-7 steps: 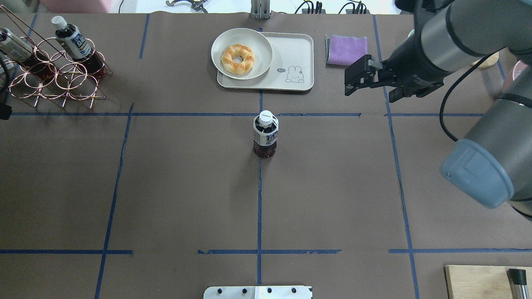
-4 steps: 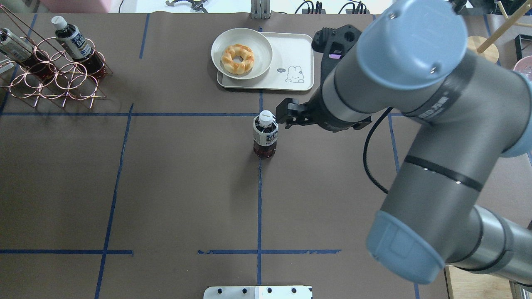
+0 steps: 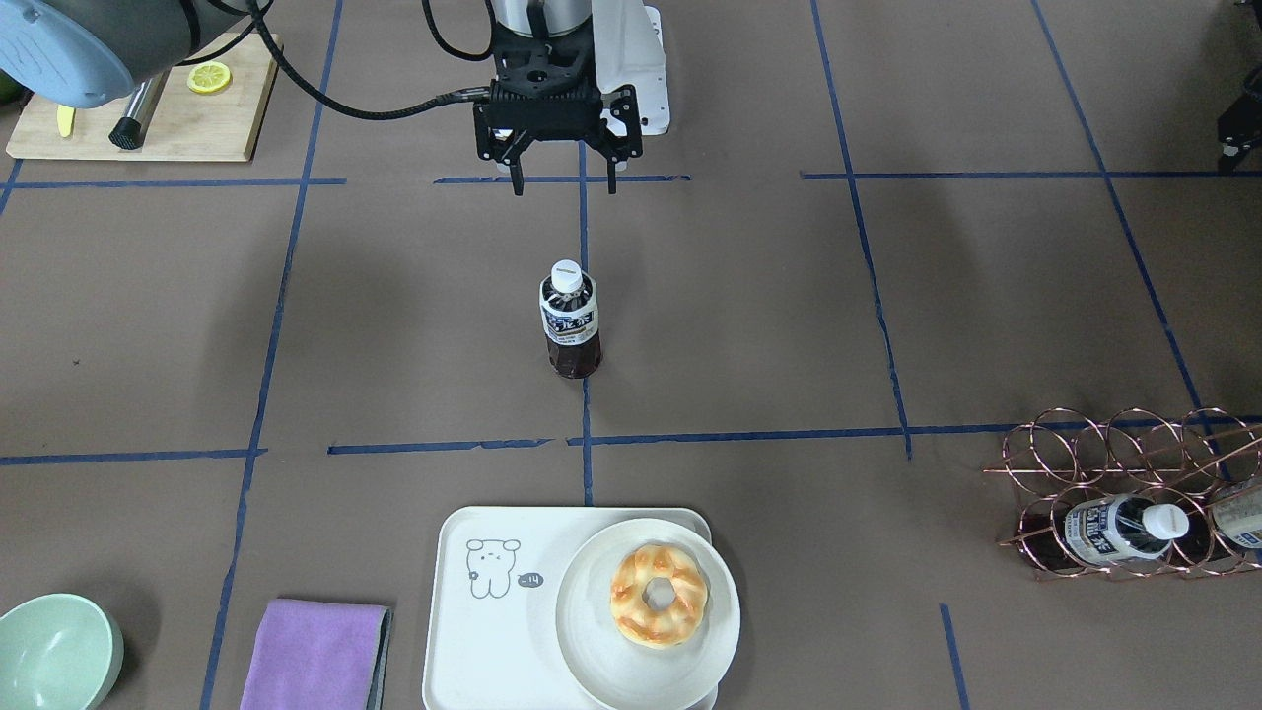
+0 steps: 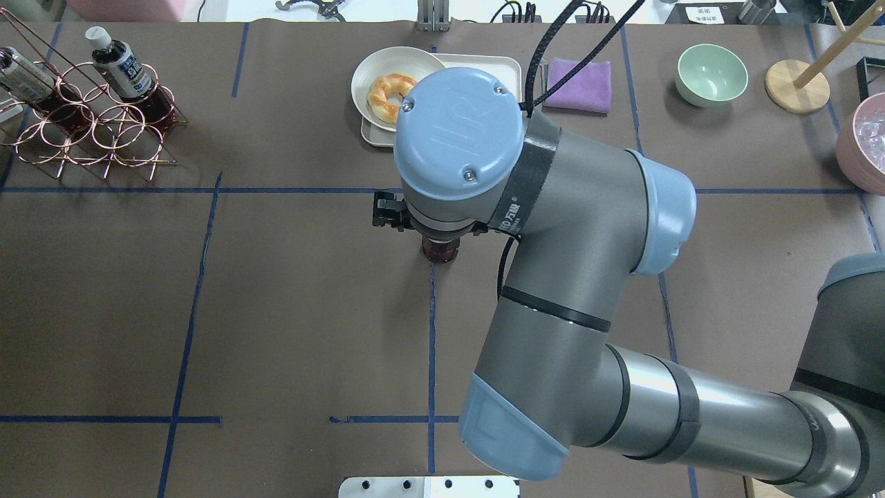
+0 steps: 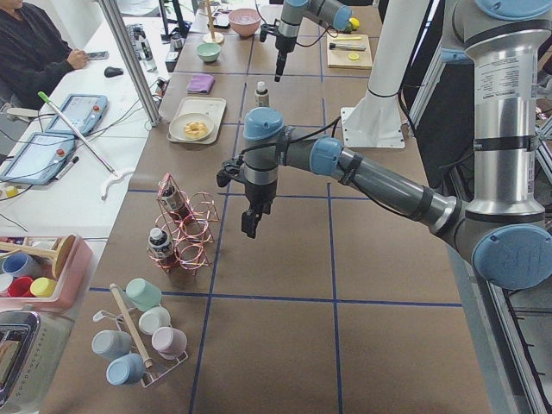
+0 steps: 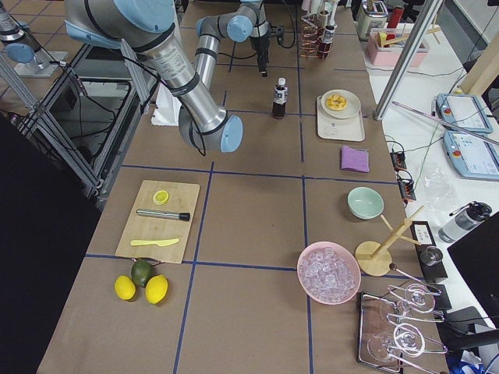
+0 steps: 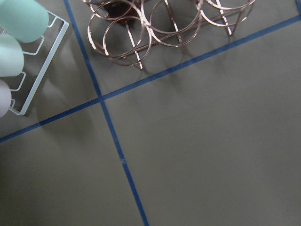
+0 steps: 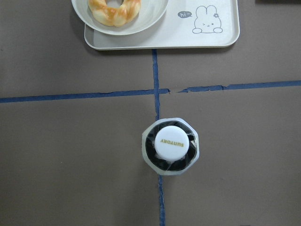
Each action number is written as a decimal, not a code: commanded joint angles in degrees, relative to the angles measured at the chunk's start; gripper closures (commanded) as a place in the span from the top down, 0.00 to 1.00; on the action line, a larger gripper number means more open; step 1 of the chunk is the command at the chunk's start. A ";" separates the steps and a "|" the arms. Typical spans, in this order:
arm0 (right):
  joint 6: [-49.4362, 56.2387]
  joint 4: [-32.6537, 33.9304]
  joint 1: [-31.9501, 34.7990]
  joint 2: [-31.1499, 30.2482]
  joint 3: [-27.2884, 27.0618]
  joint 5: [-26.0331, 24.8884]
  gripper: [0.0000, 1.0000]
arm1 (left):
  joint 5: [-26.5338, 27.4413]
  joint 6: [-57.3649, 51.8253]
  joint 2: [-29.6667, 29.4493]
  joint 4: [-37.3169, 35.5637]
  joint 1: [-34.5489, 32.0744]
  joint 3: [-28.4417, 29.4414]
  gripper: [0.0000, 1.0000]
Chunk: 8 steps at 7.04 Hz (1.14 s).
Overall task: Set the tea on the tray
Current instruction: 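Move the right gripper over the standing tea bottle, then lower the right gripper and close it around the tea bottle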
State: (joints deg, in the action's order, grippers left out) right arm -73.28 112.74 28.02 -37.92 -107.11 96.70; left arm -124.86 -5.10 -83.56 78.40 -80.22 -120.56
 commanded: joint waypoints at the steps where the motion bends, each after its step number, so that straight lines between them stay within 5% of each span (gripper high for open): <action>1: 1.38 -0.32 0.36 1.18 3.91 -1.51 0.98 | -0.47 -0.79 0.07 0.00 -0.55 0.41 1.00; 4: 2.35 -6.66 2.56 1.36 9.11 -1.34 0.97 | -0.47 -1.14 0.07 0.88 -0.64 0.59 1.00; 8: 3.40 -6.65 2.65 1.36 10.60 -1.42 0.76 | -0.38 -1.14 0.07 1.14 -0.64 0.67 1.00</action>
State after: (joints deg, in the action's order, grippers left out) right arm -69.93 106.10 30.61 -36.57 -96.75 95.34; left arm -125.25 -6.24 -83.49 79.35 -80.86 -119.94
